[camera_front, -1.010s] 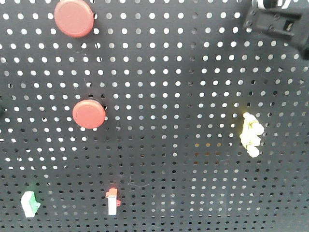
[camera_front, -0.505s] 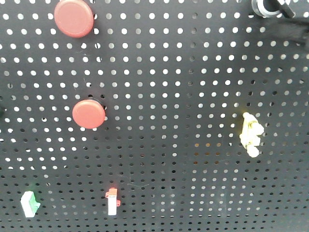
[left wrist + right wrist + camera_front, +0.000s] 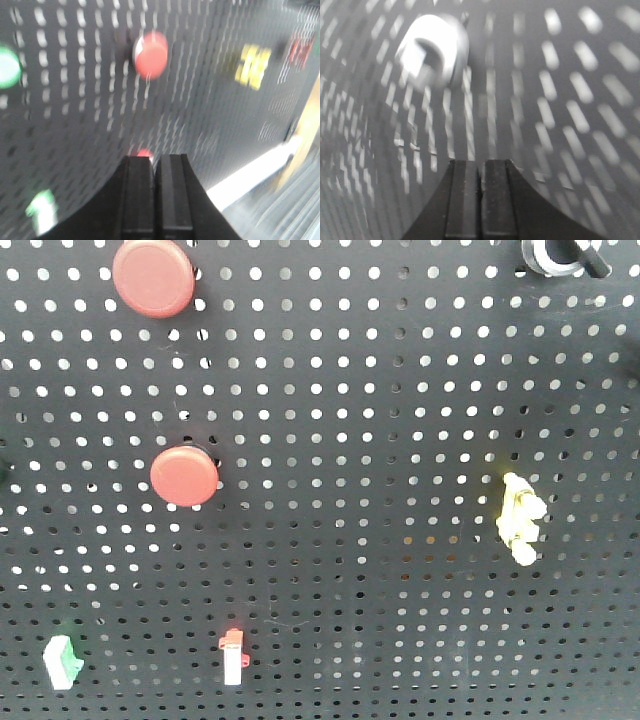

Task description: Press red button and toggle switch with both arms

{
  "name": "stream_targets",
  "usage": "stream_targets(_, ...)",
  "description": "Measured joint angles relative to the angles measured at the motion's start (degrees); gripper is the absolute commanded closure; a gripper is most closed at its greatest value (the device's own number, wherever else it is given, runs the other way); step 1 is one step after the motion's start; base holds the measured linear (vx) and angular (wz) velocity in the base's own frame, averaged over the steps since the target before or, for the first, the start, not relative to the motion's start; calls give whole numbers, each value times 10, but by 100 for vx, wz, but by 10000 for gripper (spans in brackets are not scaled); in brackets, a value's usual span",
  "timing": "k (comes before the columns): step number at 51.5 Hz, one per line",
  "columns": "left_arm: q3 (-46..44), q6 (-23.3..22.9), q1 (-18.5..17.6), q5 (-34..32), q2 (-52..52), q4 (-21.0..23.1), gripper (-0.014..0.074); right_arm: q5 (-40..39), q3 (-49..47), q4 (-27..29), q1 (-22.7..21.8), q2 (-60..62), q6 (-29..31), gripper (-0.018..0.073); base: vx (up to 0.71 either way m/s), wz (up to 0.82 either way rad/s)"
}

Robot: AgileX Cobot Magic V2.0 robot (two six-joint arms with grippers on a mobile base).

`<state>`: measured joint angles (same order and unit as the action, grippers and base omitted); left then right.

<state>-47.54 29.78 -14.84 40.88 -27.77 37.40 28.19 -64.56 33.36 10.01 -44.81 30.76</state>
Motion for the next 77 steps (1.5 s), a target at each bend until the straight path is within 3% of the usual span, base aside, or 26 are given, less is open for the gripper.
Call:
stream_targets(10, 19, -62, 0, 52, 21, -181, 594, -20, 160, -85, 0, 180, 0, 562, 0, 0)
stream_targets(15, 60, -70, 0, 53, 83, -217, 594, -14, 242, -115, 0, 285, -4, 562, 0, 0)
stream_targets(25, 160, -73, 0, 8, 221, -219, 594, -14, 365, -134, -1, 442, -6, 562, 0, 0)
stream_targets(33, 222, -73, 0, -161, 237, -219, 594, -92, 423, -134, -1, 457, -6, 562, 0, 0)
stream_targets(39, 244, -73, 0, -240, 237, -219, 594, -153, 445, -134, -1, 457, -6, 562, 0, 0)
stream_targets(72, 253, -73, 1, -266, 237, -219, 594, -162, 456, -134, -1, 457, -6, 562, 0, 0)
stream_targets(77, 271, -73, 25, -270, 237, -226, 594, -162, 456, -134, -1, 457, -6, 562, 0, 0)
